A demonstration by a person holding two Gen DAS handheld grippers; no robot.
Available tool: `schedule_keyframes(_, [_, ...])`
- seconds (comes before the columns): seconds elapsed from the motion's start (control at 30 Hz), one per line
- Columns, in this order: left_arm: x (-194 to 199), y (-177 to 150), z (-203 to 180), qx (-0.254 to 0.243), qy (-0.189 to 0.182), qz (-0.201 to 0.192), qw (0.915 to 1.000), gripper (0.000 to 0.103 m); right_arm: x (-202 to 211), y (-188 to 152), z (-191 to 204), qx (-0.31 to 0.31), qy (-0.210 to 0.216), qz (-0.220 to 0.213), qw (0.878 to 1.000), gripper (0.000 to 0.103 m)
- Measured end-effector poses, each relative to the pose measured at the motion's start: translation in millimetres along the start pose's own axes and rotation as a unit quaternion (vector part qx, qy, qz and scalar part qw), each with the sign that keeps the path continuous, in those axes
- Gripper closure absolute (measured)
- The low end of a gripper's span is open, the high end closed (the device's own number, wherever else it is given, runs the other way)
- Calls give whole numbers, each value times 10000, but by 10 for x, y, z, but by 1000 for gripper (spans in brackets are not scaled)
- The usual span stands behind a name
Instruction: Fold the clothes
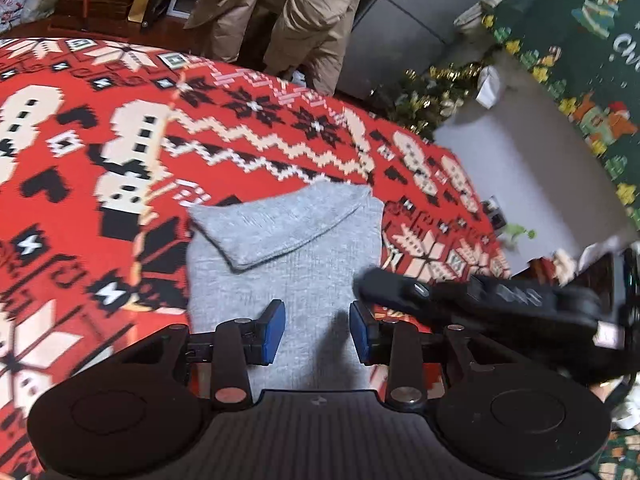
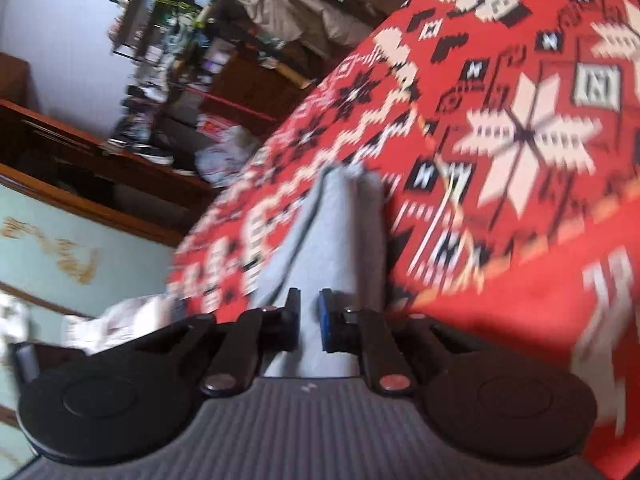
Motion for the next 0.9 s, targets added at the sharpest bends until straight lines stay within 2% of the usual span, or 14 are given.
schedule_keyframes(0.03, [-18,5,-30,-54,18,-40,10000,69,-59,68,-35,10,-105,6,9999,103])
schedule_keyframes(0.13, [-9,30,-71,-111,-66,-71,9999,65,-22,185,-165,-173,60,5,9998,103])
schedule_keyframes(0.17, [10,36,-71,-117,-96,-85,9999,65,9,227,-184,-196,70,-83,9997,101])
schedule_keyframes(0.2, [28,41,-68,-122,-131,-105,9998,65,45,272,-188,-192,47,-220,9996,93])
schedule_keyframes(0.23, [43,46,-66,-127,-173,-126,9997,65,71,332,-189,-159,42,-331,9993,91])
schedule_keyframes(0.3, [35,52,-65,-132,-198,-134,9996,65,88,458,-184,-86,81,-465,9989,90])
schedule_keyframes(0.4, [-13,31,-80,-228,-100,-113,9996,66,-4,512,-209,-83,208,-334,9992,90])
schedule_keyframes(0.5, [-17,-8,-94,-329,-7,-89,9994,63,-148,547,-263,-75,-235,-249,9994,94])
schedule_keyframes(0.57, [67,-38,-118,-366,30,-68,9993,63,-250,577,-303,-129,-354,-208,9991,94])
schedule_keyframes(0.67, [285,-135,-188,-590,-85,-147,9981,59,-232,592,-304,-170,-362,-377,9985,94])
schedule_keyframes(0.77, [412,-268,-197,-822,20,-134,9965,57,-72,569,-238,-146,-371,-579,9975,91])
schedule_keyframes(0.9, [437,-466,-144,-860,21,76,9963,60,246,224,-97,14,70,-469,9989,91])
Point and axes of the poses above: each gripper's, at about its wrist camera, not at the fingertips, and x roughly against the way its jaws point, z to its left, y to its top, the point moved 3 cm from there along -x, roughly the way its jaws point, and after that the axes turned 6 degrees about z, right-handed, at the moved point
